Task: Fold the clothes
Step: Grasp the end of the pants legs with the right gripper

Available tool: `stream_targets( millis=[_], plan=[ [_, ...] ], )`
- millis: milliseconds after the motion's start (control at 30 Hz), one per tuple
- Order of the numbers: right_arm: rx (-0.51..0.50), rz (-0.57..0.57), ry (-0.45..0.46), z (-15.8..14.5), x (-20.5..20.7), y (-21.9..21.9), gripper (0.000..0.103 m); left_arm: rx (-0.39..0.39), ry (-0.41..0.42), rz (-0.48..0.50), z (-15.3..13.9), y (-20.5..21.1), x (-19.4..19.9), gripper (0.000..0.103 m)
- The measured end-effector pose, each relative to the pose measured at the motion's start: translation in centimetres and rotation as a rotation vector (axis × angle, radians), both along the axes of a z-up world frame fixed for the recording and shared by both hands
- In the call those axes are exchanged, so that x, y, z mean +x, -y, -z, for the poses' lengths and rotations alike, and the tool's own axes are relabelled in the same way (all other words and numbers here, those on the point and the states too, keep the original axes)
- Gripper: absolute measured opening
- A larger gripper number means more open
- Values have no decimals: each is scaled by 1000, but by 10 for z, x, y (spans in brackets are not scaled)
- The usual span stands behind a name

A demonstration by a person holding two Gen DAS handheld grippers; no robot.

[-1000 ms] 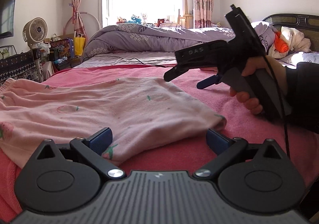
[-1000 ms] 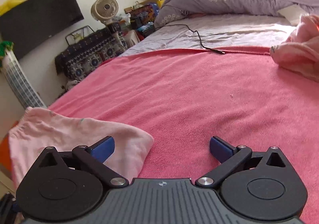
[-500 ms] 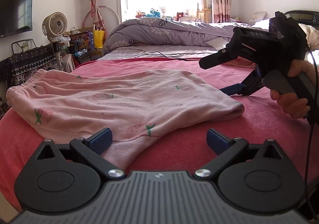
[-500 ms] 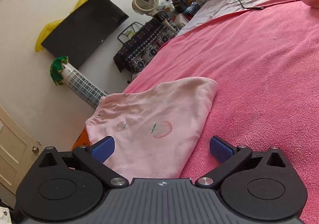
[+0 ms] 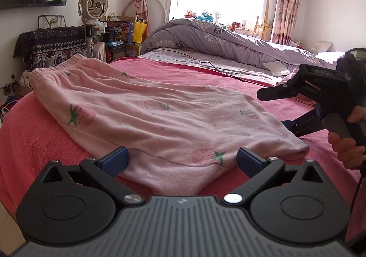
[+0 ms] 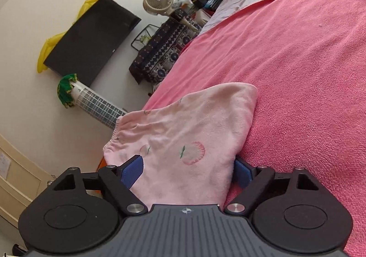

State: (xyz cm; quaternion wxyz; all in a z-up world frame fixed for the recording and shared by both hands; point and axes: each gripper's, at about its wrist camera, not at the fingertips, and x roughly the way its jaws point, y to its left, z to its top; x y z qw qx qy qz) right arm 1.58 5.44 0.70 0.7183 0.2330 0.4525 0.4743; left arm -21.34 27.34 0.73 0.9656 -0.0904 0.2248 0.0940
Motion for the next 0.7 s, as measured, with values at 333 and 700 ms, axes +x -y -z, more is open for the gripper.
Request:
stream_targets(
  millis=[333,700],
  plan=[
    [15,131,-171,21,11,7,20,57,53,-53,-25,-17,3,102],
    [8,74,-146,18,-11,25,35,225,-38,-73,8,-8,43,102]
  ],
)
